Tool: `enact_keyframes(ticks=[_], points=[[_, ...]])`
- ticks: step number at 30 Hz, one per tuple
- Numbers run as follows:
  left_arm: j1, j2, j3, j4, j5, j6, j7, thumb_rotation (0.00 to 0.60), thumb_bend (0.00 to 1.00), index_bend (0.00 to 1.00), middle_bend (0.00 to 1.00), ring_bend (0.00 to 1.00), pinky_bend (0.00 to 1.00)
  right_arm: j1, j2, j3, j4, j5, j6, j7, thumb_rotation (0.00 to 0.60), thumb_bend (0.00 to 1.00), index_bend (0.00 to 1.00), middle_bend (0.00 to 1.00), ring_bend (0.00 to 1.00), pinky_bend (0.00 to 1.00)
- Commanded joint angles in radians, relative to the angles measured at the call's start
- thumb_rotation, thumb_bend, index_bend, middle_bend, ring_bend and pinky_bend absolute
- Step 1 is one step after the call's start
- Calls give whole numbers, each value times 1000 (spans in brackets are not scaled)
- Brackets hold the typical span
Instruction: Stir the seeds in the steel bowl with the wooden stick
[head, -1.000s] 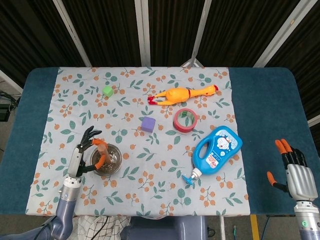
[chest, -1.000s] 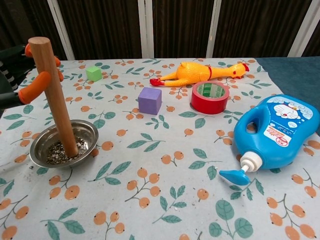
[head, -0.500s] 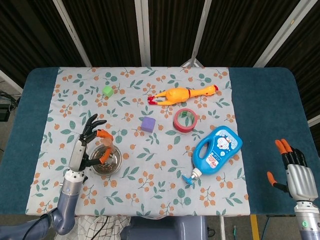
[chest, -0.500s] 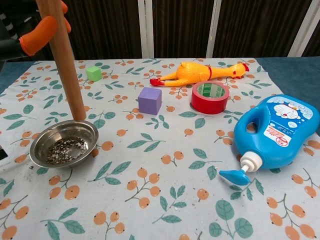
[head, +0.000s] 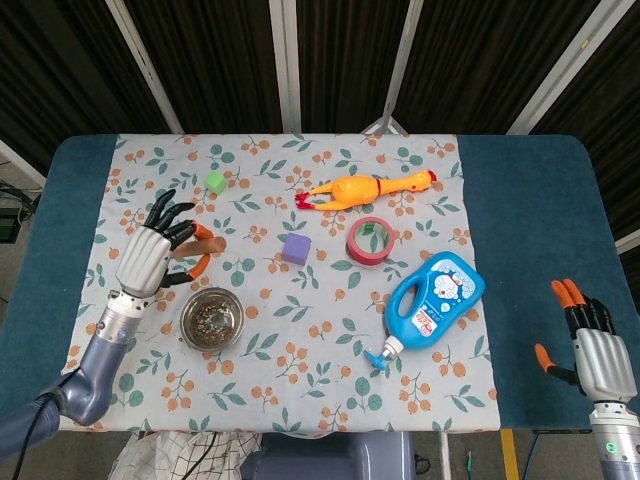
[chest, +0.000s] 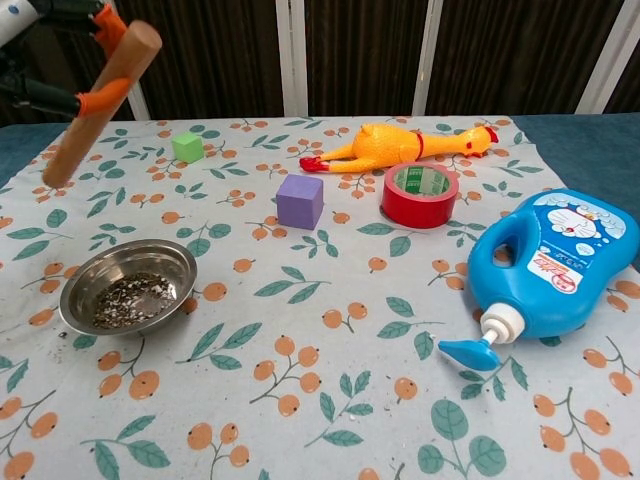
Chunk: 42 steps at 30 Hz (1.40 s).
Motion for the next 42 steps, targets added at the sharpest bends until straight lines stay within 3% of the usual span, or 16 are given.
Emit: enact_keyframes(ticks=[1,13,21,25,29,33,37,42], points=[[-17,20,28,113,-43,-80,47,600,819,650,717,195,0,1,1,1,-2,2,-2,-1,600,396,0,0,0,0],[-28,-77,92,378,-71,-170,-5,600,769,636,699,196,0,4,3,1,-13,7,-12,-3,600,397,0,0,0,0],[-36,-157,114,452,-79,-190,-25,600,732,632,692,196,0,3,5,0,-10,0,-7,6,600,397,0,0,0,0],[-40,-179,124,461,-74,-183,-18,600,656,597,640,193,0,2,5,-1,-8,-3,-4,12,600,397,0,0,0,0],[-43,-178,125,426,-85,-203,-6,600,498,499,462,137,0,1,5,-2,-5,-9,-2,16,600,397,0,0,0,0],[-30,-158,118,336,-110,-208,21,600,396,285,294,60,0,-1,1,-1,2,-21,11,21,600,397,0,0,0,0],[-10,-122,108,225,-138,-204,64,600,369,183,234,33,0,-2,-1,-3,8,-30,17,23,600,397,0,0,0,0],[27,-63,98,80,-150,-142,120,600,369,172,219,28,0,-3,-6,-3,18,-40,28,19,600,397,0,0,0,0]])
